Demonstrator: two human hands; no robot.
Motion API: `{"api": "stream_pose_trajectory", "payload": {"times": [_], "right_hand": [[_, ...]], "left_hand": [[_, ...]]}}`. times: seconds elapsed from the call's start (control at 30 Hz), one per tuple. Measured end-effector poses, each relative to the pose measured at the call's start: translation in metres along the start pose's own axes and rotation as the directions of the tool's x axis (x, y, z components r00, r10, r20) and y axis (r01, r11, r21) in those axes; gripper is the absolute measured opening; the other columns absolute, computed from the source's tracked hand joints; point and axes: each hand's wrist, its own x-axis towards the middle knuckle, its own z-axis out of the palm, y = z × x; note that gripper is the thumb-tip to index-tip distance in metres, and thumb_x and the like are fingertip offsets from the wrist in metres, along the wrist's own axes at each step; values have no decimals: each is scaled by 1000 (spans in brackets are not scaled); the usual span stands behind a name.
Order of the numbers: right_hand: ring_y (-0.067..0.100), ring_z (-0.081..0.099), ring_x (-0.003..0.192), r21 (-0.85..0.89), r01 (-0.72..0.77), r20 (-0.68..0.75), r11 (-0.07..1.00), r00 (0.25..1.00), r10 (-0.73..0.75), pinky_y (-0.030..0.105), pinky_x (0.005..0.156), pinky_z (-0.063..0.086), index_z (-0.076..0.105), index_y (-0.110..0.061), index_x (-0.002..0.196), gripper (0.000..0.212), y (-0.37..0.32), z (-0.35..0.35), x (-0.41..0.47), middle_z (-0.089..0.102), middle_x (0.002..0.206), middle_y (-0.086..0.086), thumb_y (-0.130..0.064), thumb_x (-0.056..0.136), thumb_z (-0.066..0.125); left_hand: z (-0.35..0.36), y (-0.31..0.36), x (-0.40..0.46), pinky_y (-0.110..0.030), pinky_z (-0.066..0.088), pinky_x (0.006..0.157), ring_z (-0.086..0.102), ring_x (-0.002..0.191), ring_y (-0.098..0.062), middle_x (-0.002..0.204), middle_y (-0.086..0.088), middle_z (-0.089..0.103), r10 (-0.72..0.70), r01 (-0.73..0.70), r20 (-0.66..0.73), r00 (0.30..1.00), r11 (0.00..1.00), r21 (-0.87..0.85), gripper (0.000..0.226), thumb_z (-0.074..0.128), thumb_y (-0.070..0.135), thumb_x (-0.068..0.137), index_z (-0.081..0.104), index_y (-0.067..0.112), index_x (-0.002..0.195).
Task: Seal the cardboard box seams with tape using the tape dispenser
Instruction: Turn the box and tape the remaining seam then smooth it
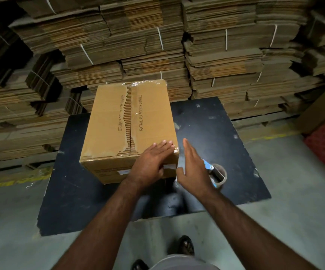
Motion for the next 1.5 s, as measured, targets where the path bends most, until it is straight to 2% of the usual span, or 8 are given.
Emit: {"api": "stream_pose_trajectory", "payload": {"times": [0.3,0.43,0.6,0.73,0.93,1.1,1.3,1.5], "right_hand": [[36,54,124,16,-241,244,970,942,230,47,98,48,12,-33,151,99,2,26,23,40,151,9,-18,63,55],[24,20,149,-265,-106,318,958,929,190,48,116,26,3,-21,157,98,10,11,36,14,165,6,-23,81,65],[22,6,152,-126,-349,1,929,936,352,40,118,22,-2,-6,156,99,-20,19,4,5,166,10,-12,82,63],[22,1,152,-28,-358,-23,933,934,357,41,120,22,-8,-6,156,103,-48,53,-12,-1,166,10,-10,81,63],[29,39,138,238,-446,-54,863,881,470,54,107,39,8,-21,151,105,-34,75,12,31,155,11,-34,65,67],[26,26,147,195,-472,124,860,881,456,50,113,34,-5,-32,151,114,-8,71,12,23,161,8,-27,64,69],[24,28,142,256,-428,-61,867,888,456,43,116,29,-1,-12,157,104,-50,69,1,17,163,9,-24,75,63],[27,59,109,205,-498,110,843,867,485,41,94,48,29,-17,131,75,-43,55,6,55,120,2,-27,69,69]], "left_hand": [[-13,2,2,-30,7,123,23,151,-18,161,-3,30,-16,21,70,997,996,-85,87,61,-8,70,41,14,151],[-19,4,3,-33,8,125,17,152,-17,163,-3,24,-5,14,128,992,997,-74,86,61,-7,75,35,15,154],[-24,-2,5,-28,4,122,12,153,-15,165,-2,19,14,-2,181,983,998,-70,91,55,-10,72,31,16,156],[-24,-4,5,-27,4,121,11,153,-14,165,-2,19,33,-18,184,982,996,-83,90,55,-8,73,30,16,156],[-25,-6,4,-30,7,121,12,153,-17,165,-4,18,48,-27,218,975,995,-98,80,63,4,84,30,15,156],[-31,-5,4,-30,7,123,12,153,-17,165,-4,17,26,-1,241,970,995,-103,82,59,-3,81,29,14,156],[-27,-5,1,-34,17,122,20,151,-31,163,-4,27,-92,133,246,965,978,-158,94,60,-1,81,11,15,160],[-31,-3,3,-36,27,119,24,149,-38,164,-5,26,-164,214,276,947,963,-164,92,56,-5,83,12,20,160]]}}
